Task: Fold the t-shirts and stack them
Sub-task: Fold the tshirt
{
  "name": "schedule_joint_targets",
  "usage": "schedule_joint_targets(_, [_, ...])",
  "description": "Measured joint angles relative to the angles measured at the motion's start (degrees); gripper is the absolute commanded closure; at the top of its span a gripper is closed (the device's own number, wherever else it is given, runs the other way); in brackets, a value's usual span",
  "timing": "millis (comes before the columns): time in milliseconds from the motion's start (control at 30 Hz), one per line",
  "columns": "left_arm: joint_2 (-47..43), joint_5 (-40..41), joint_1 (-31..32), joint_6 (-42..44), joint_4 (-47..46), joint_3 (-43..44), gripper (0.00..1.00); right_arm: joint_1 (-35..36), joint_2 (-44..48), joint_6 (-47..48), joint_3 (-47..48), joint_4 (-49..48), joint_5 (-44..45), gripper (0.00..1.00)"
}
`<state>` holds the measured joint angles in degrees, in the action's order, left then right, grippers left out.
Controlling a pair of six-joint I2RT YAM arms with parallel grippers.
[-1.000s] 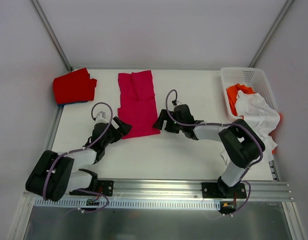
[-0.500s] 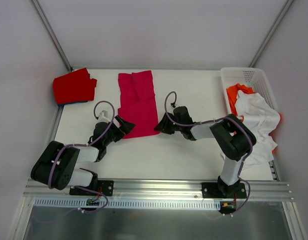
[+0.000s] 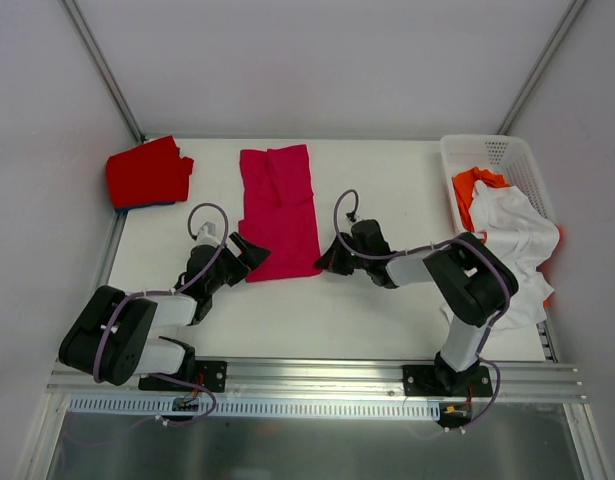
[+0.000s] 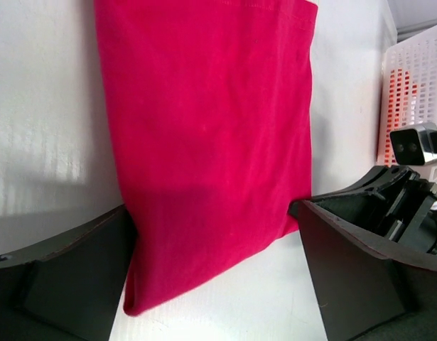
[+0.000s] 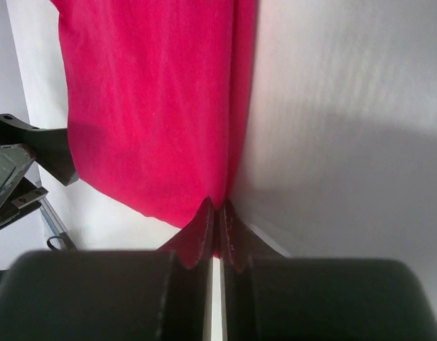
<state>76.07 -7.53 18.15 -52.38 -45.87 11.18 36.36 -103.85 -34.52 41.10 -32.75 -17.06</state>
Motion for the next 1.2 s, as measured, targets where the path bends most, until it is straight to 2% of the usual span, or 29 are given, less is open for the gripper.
schedule_joint_targets(33, [-0.2,0.0,0.3,-0.2,0.2,-0.2,0.16,0.0,0.8,0.0,-0.9,0.1,0.2,0.99])
schedule_joint_targets(67, [-0.6,0.0,0.8,-0.4,0.4,-0.5,0.49,0.1,2.0,0.0,-2.1,0.2,0.7,1.0])
schedule_joint_targets(167, [-2.2,-0.2,2.8,-0.4,3.1,-2.4,0.88,0.4,6.8,0.7,-5.7,2.3,3.3,1.0])
schedule_joint_targets(267, [-2.6,-1.1,3.7,-0.3,5.0,-4.5,0.96,1.0,11.3,1.7,-7.3,5.8,5.8,0.99])
schedule_joint_targets(333, [-3.0,-1.6,3.7,-0.3,5.1,-4.5,1.0,1.8,13.6,2.6,-7.3,7.5,7.5,1.0])
schedule_joint_targets(600, [-1.4,-6.9,5.9,-0.1,4.7,-4.1,1.0,4.9,19.0,3.5,-8.9,13.3,13.6,0.99])
schedule_joint_targets(767, [-3.2,-11.3,10.3,-0.5,7.6,-4.4,1.0,12.8,30.8,2.6,-12.1,22.3,22.0,1.0])
schedule_joint_targets(900, [-11.7,-12.3,13.6,-1.2,14.8,-5.9,1.0,18.7,39.4,0.9,-12.3,30.1,27.6,1.0])
schedule_joint_targets(1000, [-22.8,-12.5,14.5,-1.9,22.7,-5.9,0.99,20.0,43.7,-0.6,-12.2,35.4,31.2,0.99])
schedule_joint_targets(1100, [-33.7,-11.5,14.8,-1.9,32.2,-3.3,0.94,20.2,45.2,-1.4,-11.4,40.4,33.9,1.0])
schedule_joint_targets(1200, [-41.0,-9.8,14.9,-1.3,39.4,1.7,0.94,20.6,45.0,-1.7,-8.7,44.1,35.7,0.99])
